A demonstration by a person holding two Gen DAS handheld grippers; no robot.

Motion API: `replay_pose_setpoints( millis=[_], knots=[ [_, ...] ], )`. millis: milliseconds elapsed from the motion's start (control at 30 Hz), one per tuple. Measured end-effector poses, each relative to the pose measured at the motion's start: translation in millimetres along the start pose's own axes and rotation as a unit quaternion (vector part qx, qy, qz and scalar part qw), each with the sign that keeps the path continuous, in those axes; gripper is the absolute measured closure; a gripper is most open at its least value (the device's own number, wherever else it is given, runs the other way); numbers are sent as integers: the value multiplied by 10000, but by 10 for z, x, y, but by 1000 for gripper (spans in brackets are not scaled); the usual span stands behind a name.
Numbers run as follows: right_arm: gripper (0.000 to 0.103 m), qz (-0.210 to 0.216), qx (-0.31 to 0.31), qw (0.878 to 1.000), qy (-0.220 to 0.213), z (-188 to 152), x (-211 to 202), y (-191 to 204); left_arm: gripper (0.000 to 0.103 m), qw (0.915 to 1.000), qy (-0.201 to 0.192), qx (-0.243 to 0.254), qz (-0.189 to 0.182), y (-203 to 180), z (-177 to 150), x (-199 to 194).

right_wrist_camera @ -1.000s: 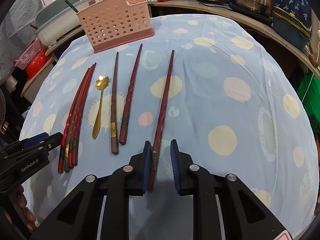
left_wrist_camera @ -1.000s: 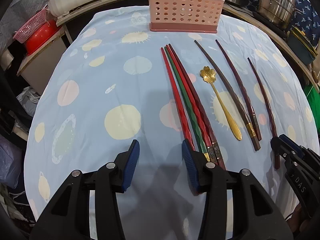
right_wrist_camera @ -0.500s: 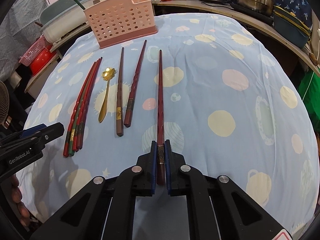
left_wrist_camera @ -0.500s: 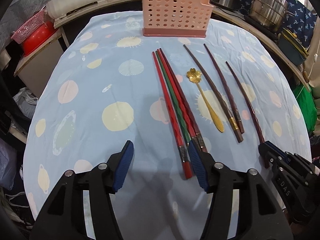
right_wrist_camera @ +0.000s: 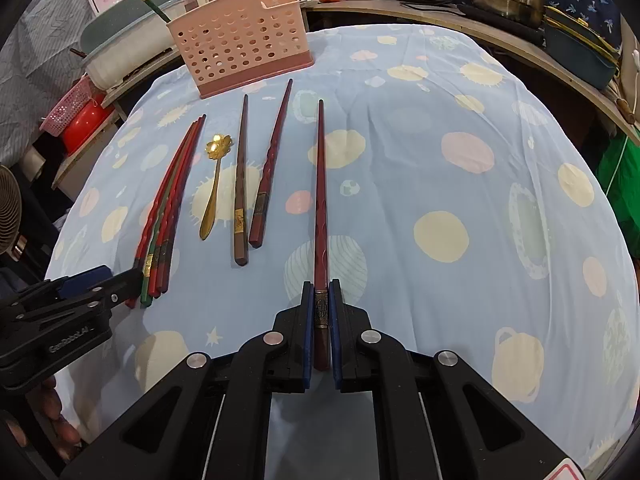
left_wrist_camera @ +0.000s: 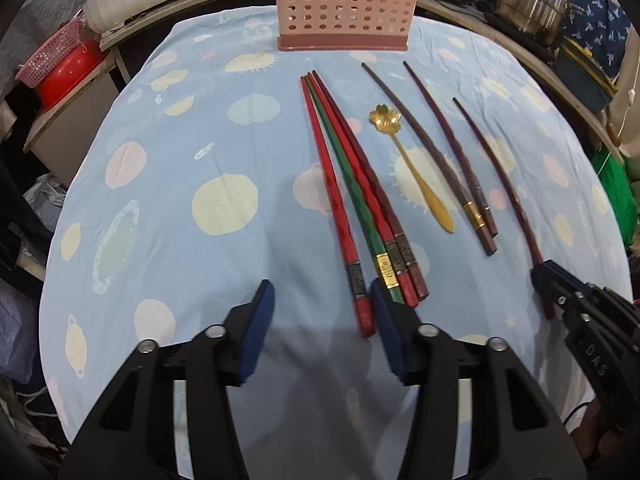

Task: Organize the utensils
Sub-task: 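Grasp a dark brown chopstick with the right tool while the left tool grasps a red chopstick, then lift and carry both chopsticks over the pink caddy with both tools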

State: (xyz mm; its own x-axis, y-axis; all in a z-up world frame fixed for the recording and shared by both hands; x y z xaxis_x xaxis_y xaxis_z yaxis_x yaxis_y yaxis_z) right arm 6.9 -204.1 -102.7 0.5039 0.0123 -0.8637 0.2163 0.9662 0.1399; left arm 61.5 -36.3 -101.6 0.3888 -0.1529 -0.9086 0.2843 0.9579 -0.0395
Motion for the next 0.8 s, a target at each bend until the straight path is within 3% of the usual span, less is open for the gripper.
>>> replay_pose_setpoints(
  millis=[133,233,500,800],
  knots=[
    [95,5,0,10000,3,-1,0,4,73,10000,-49,38,-32,5,6,-10],
    [95,11,-8,10000,-5,-17,-11,18,94,9999,-41,50,-77,16,12,-20],
    [96,80,18,9998,-179,41,-189,35,96,9998,-197,4,-85,57,93,-222],
    [96,268,4,9964,-804,515,-653,126,96,9968,-778,-32,-164,99,496,-735]
  ],
)
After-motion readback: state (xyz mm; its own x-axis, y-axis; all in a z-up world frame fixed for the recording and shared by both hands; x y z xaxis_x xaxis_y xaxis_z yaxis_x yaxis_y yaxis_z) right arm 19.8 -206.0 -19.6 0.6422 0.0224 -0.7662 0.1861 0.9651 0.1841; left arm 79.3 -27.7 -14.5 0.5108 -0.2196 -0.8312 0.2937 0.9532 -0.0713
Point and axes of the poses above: each gripper's, at about its wrist camera, not at the fingertips, and x roughly the way its jaws point, y to its left, z to its top, the point moved 7 cm from there along x, roughly the way its jaws point, and after that the axes turned 3 degrees about y, right-handed, at the moved point
